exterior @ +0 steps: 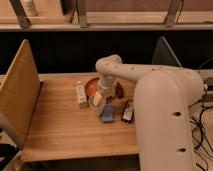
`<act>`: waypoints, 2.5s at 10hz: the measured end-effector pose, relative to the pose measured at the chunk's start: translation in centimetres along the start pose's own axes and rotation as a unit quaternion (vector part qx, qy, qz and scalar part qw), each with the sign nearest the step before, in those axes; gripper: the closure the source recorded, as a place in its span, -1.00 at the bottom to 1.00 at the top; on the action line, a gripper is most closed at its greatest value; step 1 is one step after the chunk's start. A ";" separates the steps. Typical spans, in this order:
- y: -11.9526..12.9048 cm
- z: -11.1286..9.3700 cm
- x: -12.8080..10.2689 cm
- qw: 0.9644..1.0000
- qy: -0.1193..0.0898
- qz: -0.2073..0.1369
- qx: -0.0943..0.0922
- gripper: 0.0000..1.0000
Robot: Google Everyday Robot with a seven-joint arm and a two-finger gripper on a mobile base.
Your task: Place the ceramic cup in the ceramic bowl
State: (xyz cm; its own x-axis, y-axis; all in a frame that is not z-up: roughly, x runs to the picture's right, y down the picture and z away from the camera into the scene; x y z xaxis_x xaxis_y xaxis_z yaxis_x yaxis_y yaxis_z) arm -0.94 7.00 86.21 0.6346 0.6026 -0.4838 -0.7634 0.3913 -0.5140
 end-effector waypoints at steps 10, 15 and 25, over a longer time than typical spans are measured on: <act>2.0 -4.8 -0.8 0.999 -0.033 -0.025 -0.019 1.00; 2.6 -9.4 -4.9 0.996 -0.065 -0.066 0.018 1.00; -4.5 -4.5 -13.1 0.999 -0.016 -0.031 0.025 1.00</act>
State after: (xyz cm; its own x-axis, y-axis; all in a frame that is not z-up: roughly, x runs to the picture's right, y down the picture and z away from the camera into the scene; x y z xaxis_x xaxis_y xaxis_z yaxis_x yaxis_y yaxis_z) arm -5.27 -5.76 91.65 0.6777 0.5972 -0.4289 -0.7279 0.4624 -0.5062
